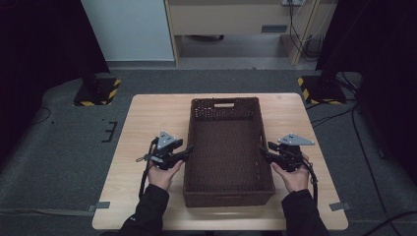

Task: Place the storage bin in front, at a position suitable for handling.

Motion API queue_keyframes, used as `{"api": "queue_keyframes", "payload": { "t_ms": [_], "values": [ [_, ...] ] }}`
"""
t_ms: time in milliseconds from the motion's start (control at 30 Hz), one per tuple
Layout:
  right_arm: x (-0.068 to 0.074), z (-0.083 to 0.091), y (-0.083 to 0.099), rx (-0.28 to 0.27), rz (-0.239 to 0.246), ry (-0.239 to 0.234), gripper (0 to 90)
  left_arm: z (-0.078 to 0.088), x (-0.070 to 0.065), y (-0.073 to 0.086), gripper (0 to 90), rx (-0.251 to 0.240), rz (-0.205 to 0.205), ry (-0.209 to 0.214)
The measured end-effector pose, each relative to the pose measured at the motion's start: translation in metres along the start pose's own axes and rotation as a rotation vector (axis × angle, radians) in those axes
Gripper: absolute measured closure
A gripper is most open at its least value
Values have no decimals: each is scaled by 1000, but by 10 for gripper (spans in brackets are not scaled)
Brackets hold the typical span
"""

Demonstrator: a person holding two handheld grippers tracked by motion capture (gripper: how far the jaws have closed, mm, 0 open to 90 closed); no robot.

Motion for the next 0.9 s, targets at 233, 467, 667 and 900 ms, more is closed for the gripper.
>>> {"api": "queue_keyframes", "payload": {
  "t_ms": [233,467,667,900],
  "values": [
    [2,2,2,6,-10,-5,627,32,29,4,428,9,-8,-44],
    [4,4,2,4,-6,3,637,53,55,35,392,72,21,-100],
    [4,4,3,-2,5,2,623,56,62,62,373,110,30,-115],
    [2,4,3,-10,-7,-5,596,47,58,74,358,155,26,-128]
  ]
}}
Point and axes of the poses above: each handheld gripper's, and its own axes: z roughly backward along the jaws, y roughly out of its underside, x roughly to its left, the point moved 8 cm from there along -z, roughly forward along the jaws, and after that the axes turned 12 degrees about -x, right-handed, at the moved point
